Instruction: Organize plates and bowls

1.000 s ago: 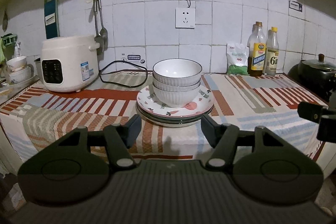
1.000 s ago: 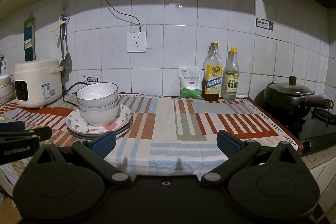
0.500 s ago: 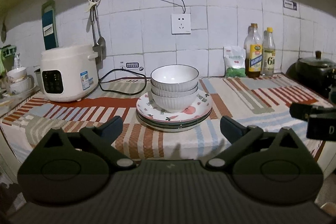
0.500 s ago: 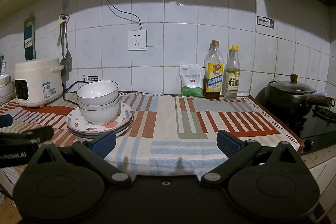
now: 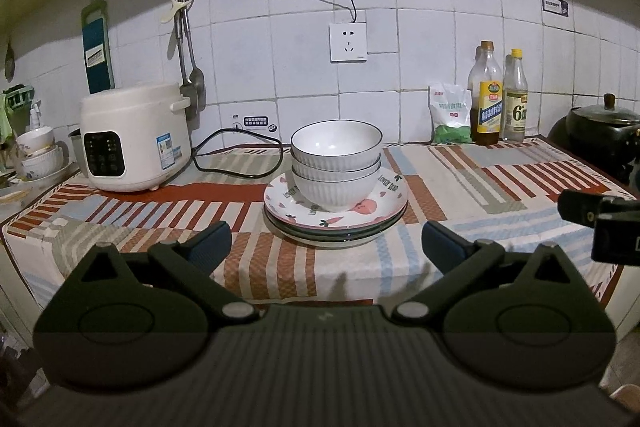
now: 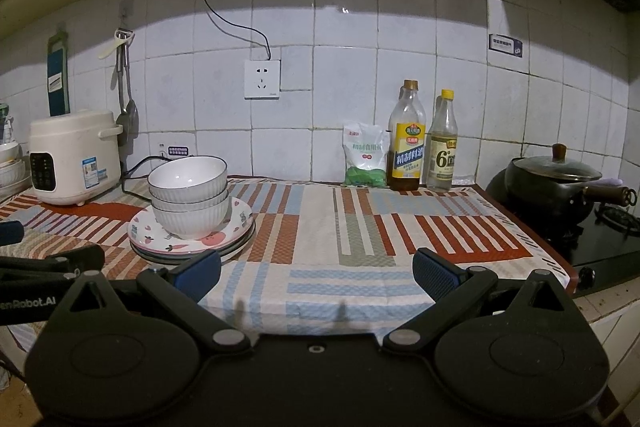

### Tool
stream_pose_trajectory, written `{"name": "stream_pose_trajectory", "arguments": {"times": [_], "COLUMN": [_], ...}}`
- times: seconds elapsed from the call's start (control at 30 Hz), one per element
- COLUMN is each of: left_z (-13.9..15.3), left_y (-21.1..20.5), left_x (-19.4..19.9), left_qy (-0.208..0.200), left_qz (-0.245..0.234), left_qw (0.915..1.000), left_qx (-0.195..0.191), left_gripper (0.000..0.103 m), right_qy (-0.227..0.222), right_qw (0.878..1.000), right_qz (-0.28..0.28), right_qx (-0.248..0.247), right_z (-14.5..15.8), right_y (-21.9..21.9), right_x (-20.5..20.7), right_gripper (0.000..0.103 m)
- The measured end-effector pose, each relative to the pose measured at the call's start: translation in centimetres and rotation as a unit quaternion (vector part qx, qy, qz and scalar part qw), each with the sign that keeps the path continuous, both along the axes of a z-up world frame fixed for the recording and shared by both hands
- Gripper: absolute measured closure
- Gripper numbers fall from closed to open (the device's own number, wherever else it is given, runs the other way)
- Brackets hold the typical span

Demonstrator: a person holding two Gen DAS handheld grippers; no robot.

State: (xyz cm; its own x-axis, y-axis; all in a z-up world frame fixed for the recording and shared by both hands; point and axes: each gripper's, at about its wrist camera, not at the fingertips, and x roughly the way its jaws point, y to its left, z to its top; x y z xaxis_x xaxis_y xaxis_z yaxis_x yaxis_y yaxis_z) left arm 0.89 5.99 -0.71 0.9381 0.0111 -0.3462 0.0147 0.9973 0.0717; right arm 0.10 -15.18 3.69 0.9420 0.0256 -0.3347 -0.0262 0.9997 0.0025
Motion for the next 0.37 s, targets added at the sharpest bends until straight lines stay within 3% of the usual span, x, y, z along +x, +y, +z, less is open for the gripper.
{"name": "stream_pose_trajectory", "arguments": {"times": [0.37], "left_z": [-0.12], "left_y": [-0.29], "left_x": [-0.25], "left_qy": [0.002], "left_qz": [-0.001], "left_qw": [1.0], "left_qx": [-0.006], "left_gripper": [0.0], "right_qy": [0.003], "right_qw": [1.0], "right_qz": [0.0], "right_qx": [0.002], "right_z": [-0.03], "right_y": [-0.09], "right_x": [0.06], "right_gripper": [0.0]}}
